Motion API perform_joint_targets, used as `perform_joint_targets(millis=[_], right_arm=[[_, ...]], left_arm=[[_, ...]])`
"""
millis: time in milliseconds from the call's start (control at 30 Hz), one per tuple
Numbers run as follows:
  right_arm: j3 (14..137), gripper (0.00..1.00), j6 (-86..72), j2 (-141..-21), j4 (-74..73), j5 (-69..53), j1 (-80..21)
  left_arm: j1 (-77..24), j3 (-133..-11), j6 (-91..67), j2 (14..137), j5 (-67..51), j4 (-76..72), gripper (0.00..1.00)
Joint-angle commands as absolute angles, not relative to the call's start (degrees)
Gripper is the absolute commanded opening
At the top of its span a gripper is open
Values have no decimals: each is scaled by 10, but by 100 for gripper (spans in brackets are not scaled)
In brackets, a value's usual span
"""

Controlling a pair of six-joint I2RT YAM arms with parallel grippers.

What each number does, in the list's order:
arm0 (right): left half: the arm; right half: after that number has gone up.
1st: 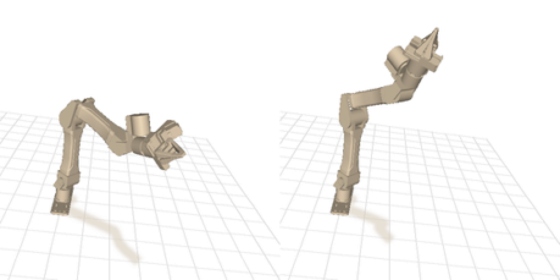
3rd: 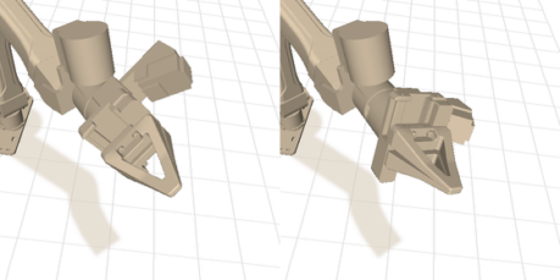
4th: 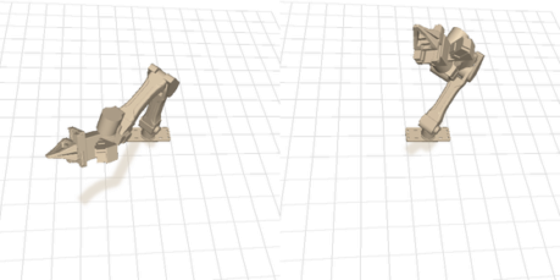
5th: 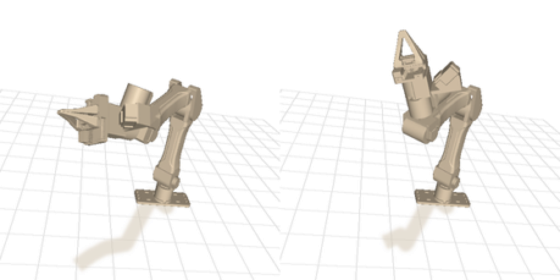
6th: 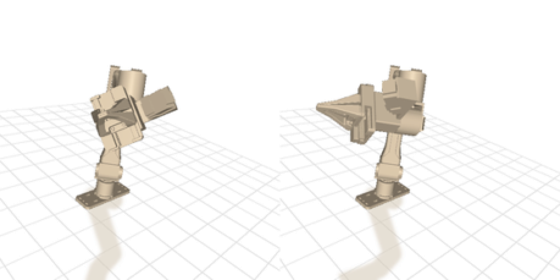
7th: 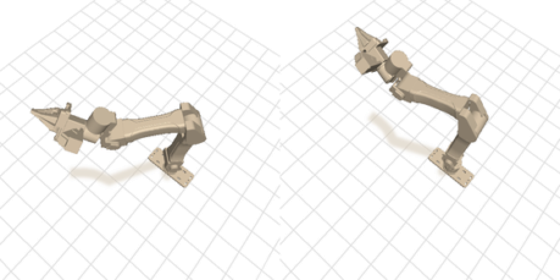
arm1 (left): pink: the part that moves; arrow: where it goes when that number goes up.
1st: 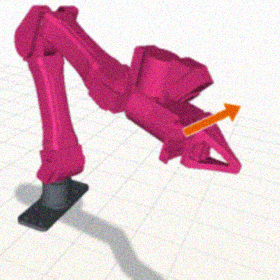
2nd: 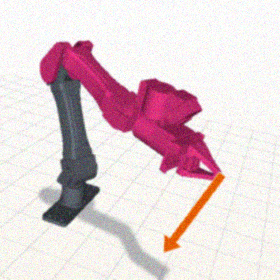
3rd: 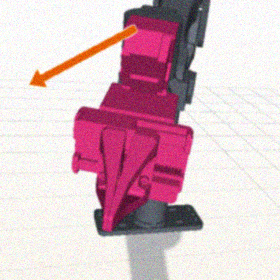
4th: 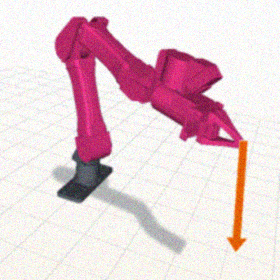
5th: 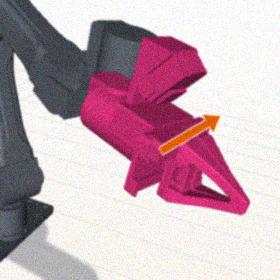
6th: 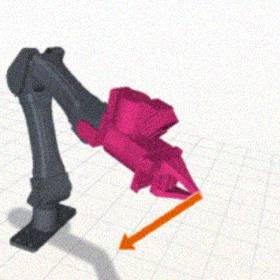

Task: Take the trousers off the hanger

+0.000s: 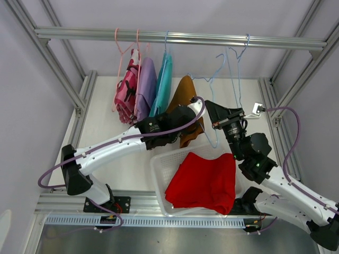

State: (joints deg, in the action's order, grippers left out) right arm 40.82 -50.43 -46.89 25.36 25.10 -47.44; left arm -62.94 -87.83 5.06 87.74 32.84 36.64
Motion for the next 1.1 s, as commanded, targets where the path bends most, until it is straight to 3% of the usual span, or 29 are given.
perform_joint_targets(millis=[0,500,733,1067], right_arm=[[323,0,-468,-584,-91,353,-465],[280,0,-519,-667,-43,369,-483],[264,0,-525,-694,-9,356,-483],[241,0,-530,-742,51,339,-494]], left_arm=[[-682,-1042,45,777,262,25,1],[-682,-1079,53,788,266,17,2],[-682,-1175,62,819,264,35,1],[-681,-1213,33,837,262,4,1]])
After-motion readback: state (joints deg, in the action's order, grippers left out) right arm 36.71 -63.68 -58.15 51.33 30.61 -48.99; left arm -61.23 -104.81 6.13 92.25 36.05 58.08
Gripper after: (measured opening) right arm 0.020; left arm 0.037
